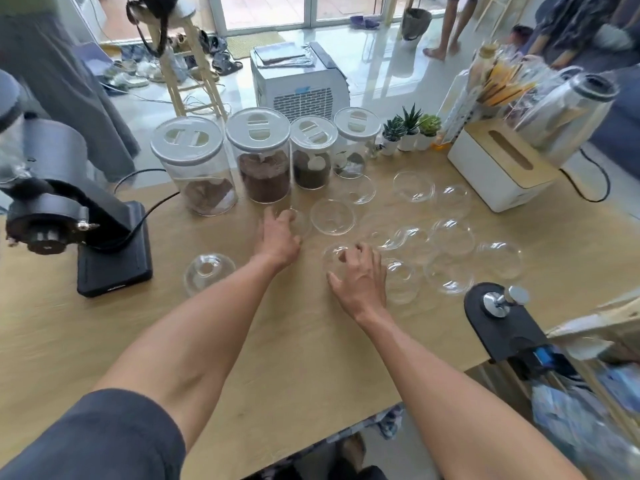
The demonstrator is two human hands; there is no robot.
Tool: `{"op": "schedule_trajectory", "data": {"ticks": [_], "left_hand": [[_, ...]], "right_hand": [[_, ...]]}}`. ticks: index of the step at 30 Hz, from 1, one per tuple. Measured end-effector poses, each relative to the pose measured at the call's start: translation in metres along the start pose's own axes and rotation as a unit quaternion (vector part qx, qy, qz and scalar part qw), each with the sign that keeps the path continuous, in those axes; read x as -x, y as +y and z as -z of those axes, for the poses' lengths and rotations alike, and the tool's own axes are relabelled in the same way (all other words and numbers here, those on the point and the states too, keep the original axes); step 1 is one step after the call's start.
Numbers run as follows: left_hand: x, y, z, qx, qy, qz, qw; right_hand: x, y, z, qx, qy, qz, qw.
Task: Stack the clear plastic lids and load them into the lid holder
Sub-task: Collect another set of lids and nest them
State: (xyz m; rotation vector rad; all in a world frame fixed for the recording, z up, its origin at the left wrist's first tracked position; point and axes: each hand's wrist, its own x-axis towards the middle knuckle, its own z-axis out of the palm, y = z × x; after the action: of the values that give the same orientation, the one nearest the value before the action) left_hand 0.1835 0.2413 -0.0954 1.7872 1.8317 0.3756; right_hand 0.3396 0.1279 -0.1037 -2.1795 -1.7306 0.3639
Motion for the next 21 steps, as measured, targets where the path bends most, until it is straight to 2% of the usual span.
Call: {"op": "schedule_trajectory", "data": {"ticks": [5,11,16,21], "left_hand": [[0.016,-0.008,0.002,-0.003,0.034,-0.004,0.999],[0.043,-0.017,0.04,0.041,0.126,0.002,0.991],[0.082,-0.038,0.077,0.043,0.193,0.041,0.979],[0.107,-0.067,0.091,0.015,0.203,0.095,0.975]], "right_hand": [[-0.001,0.008,-0.001,-0.019,-0.033,0.07,0.997],[-0.009,-0.01,0.007,-0.132,-0.071,0.126,0.981],[-0.013,-0.036,0.009,-0.207,-0.087,0.126,0.966],[-0.013,-0.06,0.009,-0.247,-0.085,0.125,0.957]]}}
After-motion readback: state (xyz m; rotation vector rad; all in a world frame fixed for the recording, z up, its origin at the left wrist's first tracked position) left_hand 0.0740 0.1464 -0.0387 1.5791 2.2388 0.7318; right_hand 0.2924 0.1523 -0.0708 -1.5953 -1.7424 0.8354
